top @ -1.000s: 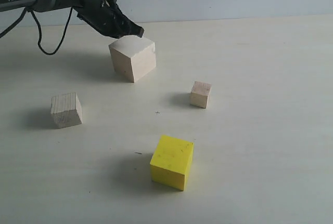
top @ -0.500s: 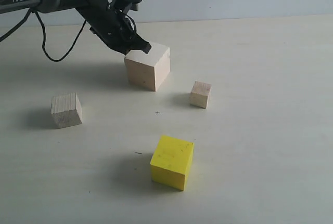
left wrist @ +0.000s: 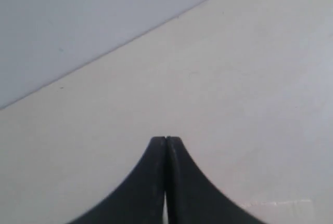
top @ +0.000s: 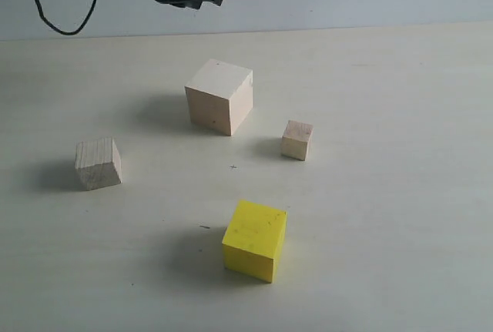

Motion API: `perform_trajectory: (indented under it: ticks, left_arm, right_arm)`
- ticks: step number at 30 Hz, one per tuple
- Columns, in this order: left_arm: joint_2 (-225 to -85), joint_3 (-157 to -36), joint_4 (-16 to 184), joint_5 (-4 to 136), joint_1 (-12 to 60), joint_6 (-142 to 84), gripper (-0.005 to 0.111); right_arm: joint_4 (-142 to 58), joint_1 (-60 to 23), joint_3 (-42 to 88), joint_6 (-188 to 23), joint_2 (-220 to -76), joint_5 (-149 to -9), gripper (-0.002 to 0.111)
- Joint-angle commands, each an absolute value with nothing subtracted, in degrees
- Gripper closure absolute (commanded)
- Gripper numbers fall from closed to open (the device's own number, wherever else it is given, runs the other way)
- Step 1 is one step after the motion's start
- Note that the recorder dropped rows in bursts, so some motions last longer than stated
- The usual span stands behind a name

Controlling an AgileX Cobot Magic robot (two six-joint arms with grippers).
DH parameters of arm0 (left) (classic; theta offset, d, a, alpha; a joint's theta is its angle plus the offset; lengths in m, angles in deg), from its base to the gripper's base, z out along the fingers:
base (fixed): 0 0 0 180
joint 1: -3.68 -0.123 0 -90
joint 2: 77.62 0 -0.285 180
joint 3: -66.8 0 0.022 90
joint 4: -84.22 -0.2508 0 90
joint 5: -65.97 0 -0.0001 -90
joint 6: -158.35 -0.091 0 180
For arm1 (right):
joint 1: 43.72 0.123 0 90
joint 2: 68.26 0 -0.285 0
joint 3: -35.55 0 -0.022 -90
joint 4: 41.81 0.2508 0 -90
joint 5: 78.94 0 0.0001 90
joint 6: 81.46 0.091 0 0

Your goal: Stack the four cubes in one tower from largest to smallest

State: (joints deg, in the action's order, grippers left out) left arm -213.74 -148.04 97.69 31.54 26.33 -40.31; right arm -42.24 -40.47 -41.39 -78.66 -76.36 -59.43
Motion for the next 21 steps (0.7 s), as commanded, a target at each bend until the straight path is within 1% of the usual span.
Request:
perform_trajectory:
  ticks: [1, 4, 12, 21]
  left_arm:
    - [-214.8, -148.1, 101.9, 31.5, 26.6, -41.8, 0.107]
    - [-215.0, -148.1, 109.5, 31.7, 27.0, -48.0, 0.107]
    - [-218.8, -148.1, 108.8, 29.2, 30.5, -48.7, 0.107]
    - [-220.1, -148.1, 105.7, 29.7, 30.7, -48.4, 0.107]
  right_arm:
    - [-42.2, -40.4, -41.7, -78.5, -76.0, -59.7, 0.108]
    - [-42.2, -40.4, -41.7, -78.5, -76.0, -59.7, 0.108]
    - [-42.2, -40.4, -41.7, -78.5, -76.0, -59.7, 0.108]
    - [-42.2, -40.4, -41.7, -78.5, -76.0, -59.7, 0.108]
